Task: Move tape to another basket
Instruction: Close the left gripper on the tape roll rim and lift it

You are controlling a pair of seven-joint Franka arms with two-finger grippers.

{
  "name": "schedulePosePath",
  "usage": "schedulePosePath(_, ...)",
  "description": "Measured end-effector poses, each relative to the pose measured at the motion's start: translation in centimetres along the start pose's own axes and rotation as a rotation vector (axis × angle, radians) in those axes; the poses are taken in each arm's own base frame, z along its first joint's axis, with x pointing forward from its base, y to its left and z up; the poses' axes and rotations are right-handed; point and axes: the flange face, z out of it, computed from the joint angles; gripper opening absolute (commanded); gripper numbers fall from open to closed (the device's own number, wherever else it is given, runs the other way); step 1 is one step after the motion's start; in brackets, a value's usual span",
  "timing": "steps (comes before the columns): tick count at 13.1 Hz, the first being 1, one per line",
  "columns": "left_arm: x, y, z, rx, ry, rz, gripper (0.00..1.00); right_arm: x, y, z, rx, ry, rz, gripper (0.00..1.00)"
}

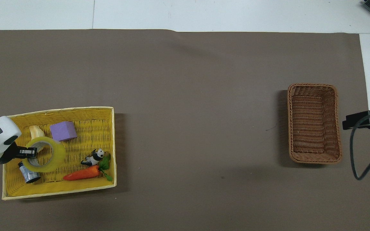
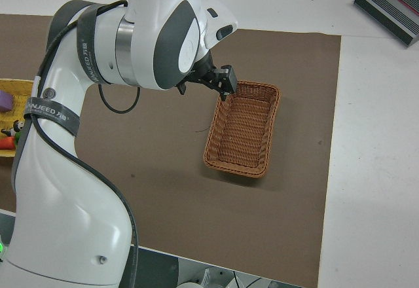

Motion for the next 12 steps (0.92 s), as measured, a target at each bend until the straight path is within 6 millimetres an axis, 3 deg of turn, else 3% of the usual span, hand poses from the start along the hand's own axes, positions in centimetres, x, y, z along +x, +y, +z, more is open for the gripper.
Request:
schedulePosePath(3, 1.0, 0.1, -5.6, 0.002, 0.001, -0.042, 0.0, 0.0, 0.0, 0.0, 0.0, 0.0, 0.0, 1.0)
schedulePosePath(7, 2.1, 0.9, -11.1, -0.003, -0.035, -0.07, 0.0, 0.0, -0.6, 0.0, 0.046, -0.001, -0.004, 1.0)
schedulePosePath(10, 3.4, 2.0, -14.9, -0.035, -0.029, -0.117, 0.0, -0.1, -2.5, 0.1, 0.144, -0.007, -0.021, 1.0)
schedulePosePath(12, 3.7, 2.0, -17.4, -0.051, -0.009, -0.125, 0.0, -0.2, -5.3, 0.2, 0.166, -0.004, -0.066, 1.0)
